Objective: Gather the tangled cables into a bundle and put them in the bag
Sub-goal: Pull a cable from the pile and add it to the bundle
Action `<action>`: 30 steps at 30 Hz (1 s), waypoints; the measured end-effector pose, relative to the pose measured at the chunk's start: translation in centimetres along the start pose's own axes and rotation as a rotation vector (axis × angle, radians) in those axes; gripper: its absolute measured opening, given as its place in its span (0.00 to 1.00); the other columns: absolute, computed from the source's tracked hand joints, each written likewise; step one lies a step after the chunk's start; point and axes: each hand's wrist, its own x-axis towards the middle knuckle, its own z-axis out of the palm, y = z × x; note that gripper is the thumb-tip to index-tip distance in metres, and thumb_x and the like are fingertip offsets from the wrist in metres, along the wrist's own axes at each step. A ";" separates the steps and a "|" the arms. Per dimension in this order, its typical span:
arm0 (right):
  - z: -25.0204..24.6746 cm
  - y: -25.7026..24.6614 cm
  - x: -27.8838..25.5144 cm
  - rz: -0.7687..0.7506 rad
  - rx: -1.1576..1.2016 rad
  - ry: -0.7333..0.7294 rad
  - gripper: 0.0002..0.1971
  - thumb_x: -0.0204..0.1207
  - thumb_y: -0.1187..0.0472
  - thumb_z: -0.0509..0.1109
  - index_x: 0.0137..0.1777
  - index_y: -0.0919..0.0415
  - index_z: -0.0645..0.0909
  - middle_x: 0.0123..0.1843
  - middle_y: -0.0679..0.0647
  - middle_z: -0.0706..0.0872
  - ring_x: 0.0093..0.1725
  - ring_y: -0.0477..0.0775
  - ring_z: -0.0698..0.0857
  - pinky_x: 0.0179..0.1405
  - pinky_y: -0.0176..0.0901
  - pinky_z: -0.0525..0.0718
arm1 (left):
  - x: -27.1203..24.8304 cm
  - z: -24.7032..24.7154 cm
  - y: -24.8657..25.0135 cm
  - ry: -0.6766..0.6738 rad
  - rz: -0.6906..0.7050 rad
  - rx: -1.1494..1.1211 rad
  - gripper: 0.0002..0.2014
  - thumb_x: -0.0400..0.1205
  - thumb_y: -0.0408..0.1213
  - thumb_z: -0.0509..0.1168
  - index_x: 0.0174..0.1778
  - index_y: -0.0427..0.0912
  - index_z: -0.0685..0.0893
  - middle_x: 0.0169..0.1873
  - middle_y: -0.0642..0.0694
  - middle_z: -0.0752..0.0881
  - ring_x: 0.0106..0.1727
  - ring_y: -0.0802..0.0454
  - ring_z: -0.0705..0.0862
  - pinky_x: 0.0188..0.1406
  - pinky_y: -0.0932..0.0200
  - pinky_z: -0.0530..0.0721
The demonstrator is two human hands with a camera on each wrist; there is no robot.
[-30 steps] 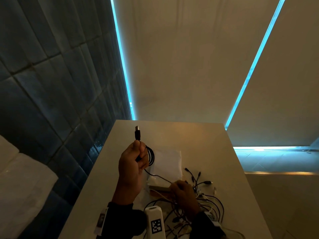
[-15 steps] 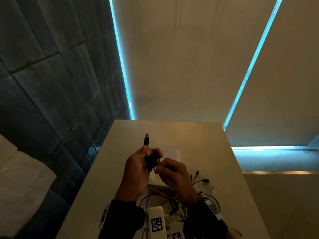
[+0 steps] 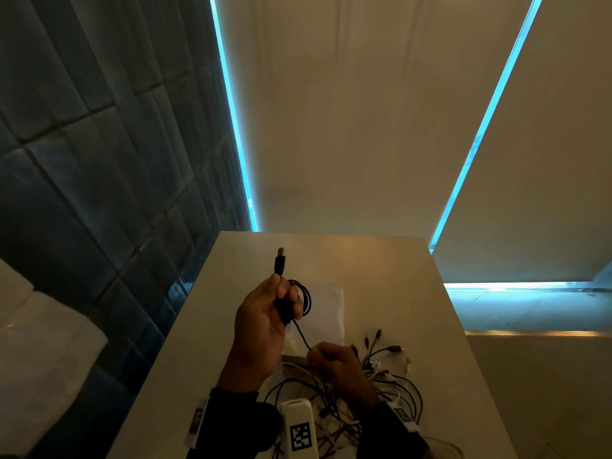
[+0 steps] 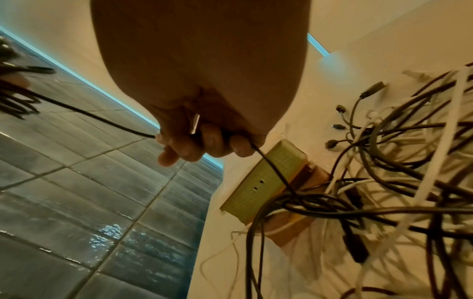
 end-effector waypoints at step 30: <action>1.2 -9.2 0.0 -0.372 0.156 0.131 0.09 0.82 0.69 0.65 0.42 0.74 0.80 0.25 0.48 0.74 0.24 0.46 0.66 0.25 0.36 0.67 | 1.3 -1.2 -1.0 0.104 -0.240 0.235 0.19 0.88 0.39 0.50 0.31 0.38 0.71 0.33 0.40 0.79 0.36 0.46 0.78 0.40 0.54 0.75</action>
